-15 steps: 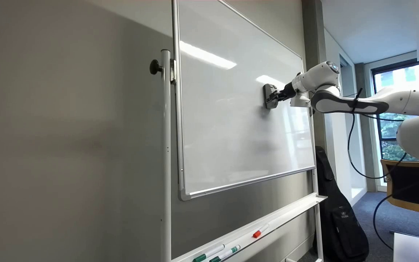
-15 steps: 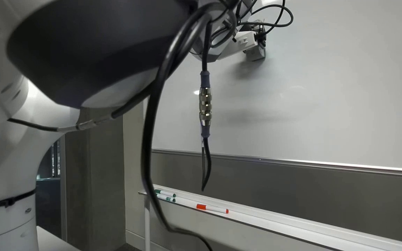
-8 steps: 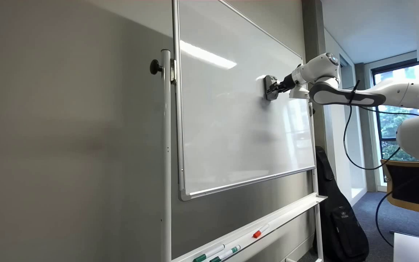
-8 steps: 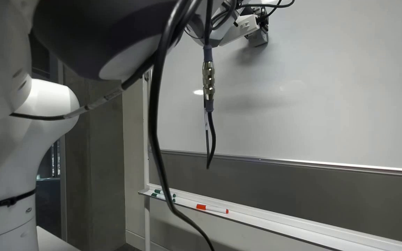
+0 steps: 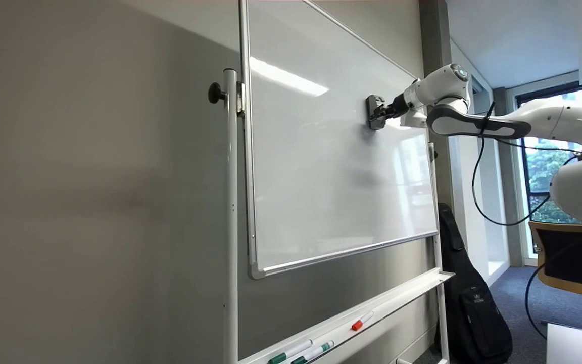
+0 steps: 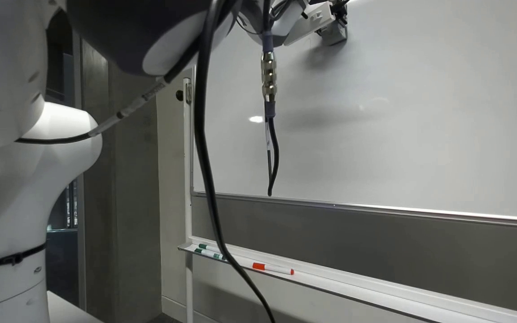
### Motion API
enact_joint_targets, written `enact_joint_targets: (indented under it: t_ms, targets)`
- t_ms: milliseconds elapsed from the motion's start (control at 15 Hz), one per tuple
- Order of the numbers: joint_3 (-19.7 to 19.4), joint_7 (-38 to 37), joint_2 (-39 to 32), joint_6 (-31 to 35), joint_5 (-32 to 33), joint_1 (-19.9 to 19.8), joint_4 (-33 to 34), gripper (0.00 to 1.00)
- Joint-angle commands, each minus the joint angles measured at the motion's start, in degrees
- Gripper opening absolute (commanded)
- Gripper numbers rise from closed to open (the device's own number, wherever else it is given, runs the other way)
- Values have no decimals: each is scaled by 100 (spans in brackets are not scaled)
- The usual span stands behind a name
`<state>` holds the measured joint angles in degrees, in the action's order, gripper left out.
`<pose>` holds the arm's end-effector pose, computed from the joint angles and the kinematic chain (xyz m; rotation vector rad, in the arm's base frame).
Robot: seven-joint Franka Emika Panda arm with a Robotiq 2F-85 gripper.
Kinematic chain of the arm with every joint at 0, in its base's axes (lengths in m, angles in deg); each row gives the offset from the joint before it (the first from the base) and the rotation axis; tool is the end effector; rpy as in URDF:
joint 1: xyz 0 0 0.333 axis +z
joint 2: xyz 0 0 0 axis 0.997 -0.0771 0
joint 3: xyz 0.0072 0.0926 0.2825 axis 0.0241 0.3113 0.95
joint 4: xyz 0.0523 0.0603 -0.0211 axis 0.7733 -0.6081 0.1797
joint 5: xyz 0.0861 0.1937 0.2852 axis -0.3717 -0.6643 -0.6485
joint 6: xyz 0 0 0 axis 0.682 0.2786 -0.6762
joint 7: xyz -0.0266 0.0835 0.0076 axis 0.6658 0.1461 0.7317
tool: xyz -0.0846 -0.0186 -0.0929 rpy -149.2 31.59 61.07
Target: Wipe the white board with the grey eraser
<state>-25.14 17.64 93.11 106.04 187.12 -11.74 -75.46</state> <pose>0.4538 -0.2718 0.6591 2.1897 -0.2369 1.9323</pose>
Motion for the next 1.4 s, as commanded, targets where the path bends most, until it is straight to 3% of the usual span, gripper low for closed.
enact_joint_targets:
  t_ms: [0,800,1333]
  targets:
    - [-483,36,-228,205,2,287,327,38]
    - [-1763,-108,199,678,120,-344,-612,38]
    - [-1599,-291,183,575,211,-197,-837,38]
